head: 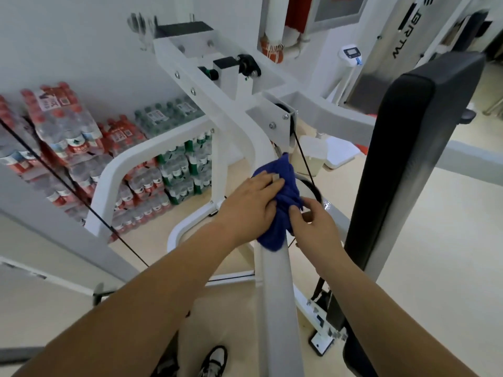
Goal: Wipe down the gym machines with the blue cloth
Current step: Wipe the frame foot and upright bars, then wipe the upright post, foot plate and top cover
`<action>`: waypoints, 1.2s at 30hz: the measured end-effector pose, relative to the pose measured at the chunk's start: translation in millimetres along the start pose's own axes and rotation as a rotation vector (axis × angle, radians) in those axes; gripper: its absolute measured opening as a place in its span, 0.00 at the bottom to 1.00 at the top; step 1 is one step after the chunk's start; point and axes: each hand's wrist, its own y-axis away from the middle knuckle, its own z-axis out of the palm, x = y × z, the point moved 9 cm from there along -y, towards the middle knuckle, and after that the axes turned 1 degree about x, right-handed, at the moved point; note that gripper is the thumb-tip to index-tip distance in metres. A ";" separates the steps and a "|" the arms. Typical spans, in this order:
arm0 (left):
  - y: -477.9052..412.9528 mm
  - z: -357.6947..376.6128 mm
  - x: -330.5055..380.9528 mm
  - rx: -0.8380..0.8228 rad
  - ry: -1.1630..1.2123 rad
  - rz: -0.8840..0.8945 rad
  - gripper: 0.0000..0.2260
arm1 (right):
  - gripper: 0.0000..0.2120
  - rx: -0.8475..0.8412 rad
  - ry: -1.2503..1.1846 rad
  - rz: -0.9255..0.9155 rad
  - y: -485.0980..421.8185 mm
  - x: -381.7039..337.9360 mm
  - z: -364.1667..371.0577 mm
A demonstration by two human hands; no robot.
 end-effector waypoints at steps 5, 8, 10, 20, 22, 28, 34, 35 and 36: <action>74.0 9.7 26.3 0.052 0.102 0.074 0.21 | 0.08 -0.008 0.139 0.056 16.7 24.8 -15.2; 89.9 8.7 28.0 0.013 0.136 0.149 0.20 | 0.08 0.014 0.157 0.023 19.5 24.3 -27.2; 66.7 1.6 18.2 0.001 0.095 0.169 0.20 | 0.06 0.027 0.125 0.011 20.0 23.3 -31.5; 134.1 13.9 52.8 0.098 0.208 0.029 0.20 | 0.08 0.030 0.108 -0.009 55.8 37.4 -32.8; 164.8 19.6 67.8 0.059 0.230 0.033 0.20 | 0.09 -0.005 0.122 -0.041 65.7 38.6 -33.0; 156.2 16.7 62.9 0.090 0.174 -0.099 0.22 | 0.04 -0.030 0.050 -0.149 95.4 34.2 -35.1; 273.9 30.4 122.2 0.110 0.227 -0.143 0.23 | 0.10 -0.118 0.160 -0.180 146.8 41.6 -39.5; 290.3 30.3 129.7 0.116 0.212 -0.111 0.23 | 0.10 -0.146 0.202 -0.203 150.7 40.9 -36.5; 305.7 32.1 136.6 0.109 0.190 -0.094 0.23 | 0.09 -0.175 0.237 -0.223 158.7 41.2 -33.0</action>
